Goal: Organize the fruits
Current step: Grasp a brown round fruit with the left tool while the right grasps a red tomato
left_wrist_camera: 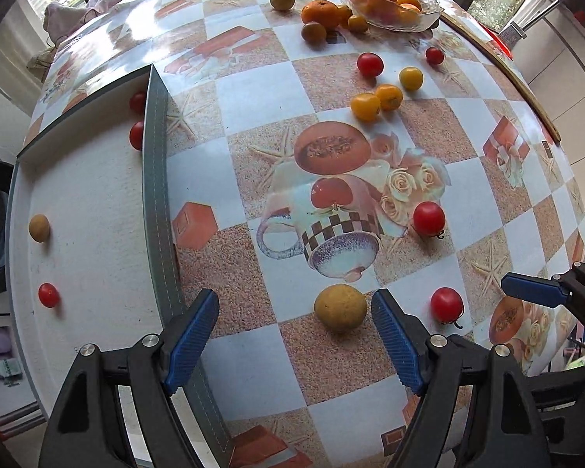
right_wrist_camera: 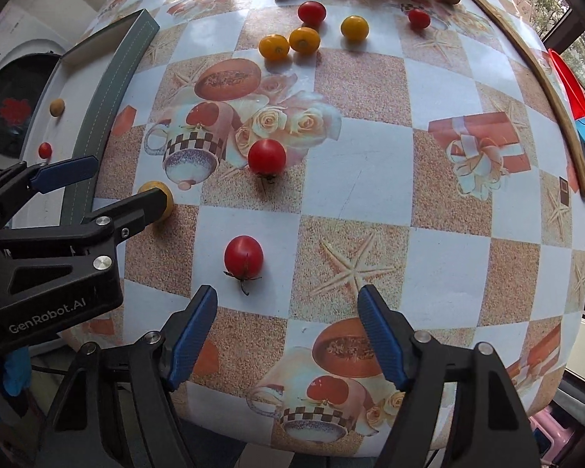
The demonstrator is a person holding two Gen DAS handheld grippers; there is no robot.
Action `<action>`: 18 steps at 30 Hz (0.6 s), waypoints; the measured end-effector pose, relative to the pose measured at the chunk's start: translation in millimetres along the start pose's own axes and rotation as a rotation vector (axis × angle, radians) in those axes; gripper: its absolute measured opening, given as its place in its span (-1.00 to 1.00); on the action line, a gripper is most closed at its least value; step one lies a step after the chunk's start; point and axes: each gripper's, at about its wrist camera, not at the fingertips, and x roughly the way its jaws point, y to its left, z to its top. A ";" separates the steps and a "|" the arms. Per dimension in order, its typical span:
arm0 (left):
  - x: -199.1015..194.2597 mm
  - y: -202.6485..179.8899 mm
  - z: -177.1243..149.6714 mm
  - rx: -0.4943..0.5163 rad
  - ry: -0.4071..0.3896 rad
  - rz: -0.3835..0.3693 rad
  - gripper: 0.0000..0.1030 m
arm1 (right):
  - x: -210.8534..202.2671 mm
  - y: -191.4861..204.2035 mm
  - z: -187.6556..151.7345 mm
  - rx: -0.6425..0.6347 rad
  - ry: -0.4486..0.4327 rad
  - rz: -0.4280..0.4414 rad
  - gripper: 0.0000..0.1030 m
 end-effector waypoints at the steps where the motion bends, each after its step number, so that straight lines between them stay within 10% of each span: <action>1: 2.5 -1.3 0.0 0.001 0.005 0.003 0.58 | 1.4 0.6 0.4 0.001 -0.003 0.002 0.35; 7: 9.4 -3.9 -0.7 -0.010 0.026 0.017 0.55 | 8.0 21.6 5.5 -0.051 -0.041 0.005 0.15; 10: 14.6 -2.9 -1.6 -0.011 0.044 0.020 0.14 | 10.0 32.1 8.9 -0.084 -0.055 -0.002 0.07; 14: 14.0 -4.0 -3.7 -0.010 0.035 0.006 -0.22 | 11.0 39.1 17.3 -0.099 -0.051 -0.002 -0.55; 18: 12.1 -2.3 -2.2 -0.019 0.037 -0.028 -0.43 | 6.4 29.0 20.7 -0.063 -0.040 0.019 -0.57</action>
